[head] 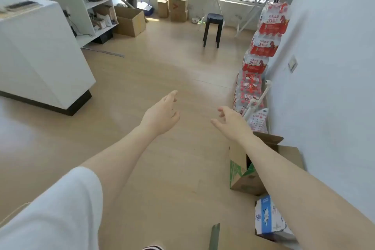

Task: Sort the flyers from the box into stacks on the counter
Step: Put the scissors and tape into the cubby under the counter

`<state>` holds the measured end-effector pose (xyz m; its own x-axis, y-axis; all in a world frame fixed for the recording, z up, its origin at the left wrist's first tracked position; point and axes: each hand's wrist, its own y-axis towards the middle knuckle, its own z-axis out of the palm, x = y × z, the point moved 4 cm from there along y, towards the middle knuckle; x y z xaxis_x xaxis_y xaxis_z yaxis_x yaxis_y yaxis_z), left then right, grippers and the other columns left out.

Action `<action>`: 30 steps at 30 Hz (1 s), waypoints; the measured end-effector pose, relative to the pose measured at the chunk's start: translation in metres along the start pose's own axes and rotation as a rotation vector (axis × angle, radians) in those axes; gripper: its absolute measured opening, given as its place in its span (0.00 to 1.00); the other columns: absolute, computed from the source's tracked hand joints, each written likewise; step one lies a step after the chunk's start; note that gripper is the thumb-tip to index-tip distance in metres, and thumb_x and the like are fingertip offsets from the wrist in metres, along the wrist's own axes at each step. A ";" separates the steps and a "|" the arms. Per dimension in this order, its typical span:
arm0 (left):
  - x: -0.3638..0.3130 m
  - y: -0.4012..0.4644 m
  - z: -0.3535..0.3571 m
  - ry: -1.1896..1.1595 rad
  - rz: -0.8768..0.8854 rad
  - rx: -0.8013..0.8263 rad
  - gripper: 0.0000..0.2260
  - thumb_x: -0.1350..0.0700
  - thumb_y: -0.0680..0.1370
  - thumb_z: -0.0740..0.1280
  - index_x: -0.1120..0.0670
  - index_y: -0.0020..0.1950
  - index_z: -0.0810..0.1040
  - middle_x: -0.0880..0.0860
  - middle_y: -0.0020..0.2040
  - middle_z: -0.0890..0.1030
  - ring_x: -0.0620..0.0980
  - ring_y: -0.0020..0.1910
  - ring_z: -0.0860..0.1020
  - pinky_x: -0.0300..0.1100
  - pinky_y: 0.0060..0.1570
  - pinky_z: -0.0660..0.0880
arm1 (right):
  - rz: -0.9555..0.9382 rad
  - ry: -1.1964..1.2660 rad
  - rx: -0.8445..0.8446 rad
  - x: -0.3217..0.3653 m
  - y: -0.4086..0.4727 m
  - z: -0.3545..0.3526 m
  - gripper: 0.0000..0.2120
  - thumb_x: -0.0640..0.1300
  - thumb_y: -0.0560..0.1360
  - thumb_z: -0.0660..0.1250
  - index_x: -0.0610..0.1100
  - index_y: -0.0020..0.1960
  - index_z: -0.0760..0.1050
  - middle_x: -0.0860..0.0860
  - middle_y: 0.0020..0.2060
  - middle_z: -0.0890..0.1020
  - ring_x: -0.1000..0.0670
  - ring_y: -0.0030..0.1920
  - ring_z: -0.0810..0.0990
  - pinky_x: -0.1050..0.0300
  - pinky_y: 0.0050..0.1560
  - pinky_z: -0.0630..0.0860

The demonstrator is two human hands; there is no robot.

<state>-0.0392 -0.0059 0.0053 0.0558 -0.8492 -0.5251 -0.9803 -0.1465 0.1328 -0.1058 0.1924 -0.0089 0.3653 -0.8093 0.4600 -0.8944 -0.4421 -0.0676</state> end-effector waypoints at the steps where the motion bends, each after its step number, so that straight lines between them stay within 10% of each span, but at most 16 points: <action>1: 0.007 0.001 -0.010 0.011 -0.021 -0.018 0.28 0.55 0.77 0.62 0.54 0.74 0.55 0.50 0.67 0.70 0.52 0.57 0.74 0.47 0.52 0.73 | -0.023 0.018 0.008 0.010 0.010 0.005 0.25 0.53 0.76 0.62 0.44 0.69 0.64 0.47 0.62 0.74 0.46 0.62 0.73 0.50 0.60 0.71; 13: 0.206 0.109 -0.099 -0.148 -0.341 -0.334 0.26 0.55 0.77 0.62 0.53 0.73 0.58 0.48 0.62 0.73 0.47 0.51 0.75 0.45 0.50 0.73 | -0.364 0.012 0.163 0.189 0.231 0.098 0.26 0.52 0.76 0.62 0.45 0.70 0.60 0.47 0.60 0.75 0.45 0.62 0.71 0.51 0.58 0.71; 30: 0.440 0.476 -0.188 -0.096 -0.332 -0.140 0.25 0.53 0.78 0.60 0.52 0.74 0.57 0.48 0.67 0.69 0.46 0.55 0.74 0.44 0.55 0.72 | -0.224 0.019 0.188 0.285 0.683 0.107 0.24 0.52 0.76 0.62 0.46 0.69 0.62 0.48 0.60 0.76 0.47 0.60 0.73 0.52 0.58 0.71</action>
<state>-0.4454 -0.5445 -0.0045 0.3416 -0.6933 -0.6346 -0.8759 -0.4797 0.0525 -0.5856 -0.3815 -0.0188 0.5413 -0.6770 0.4986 -0.7283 -0.6739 -0.1244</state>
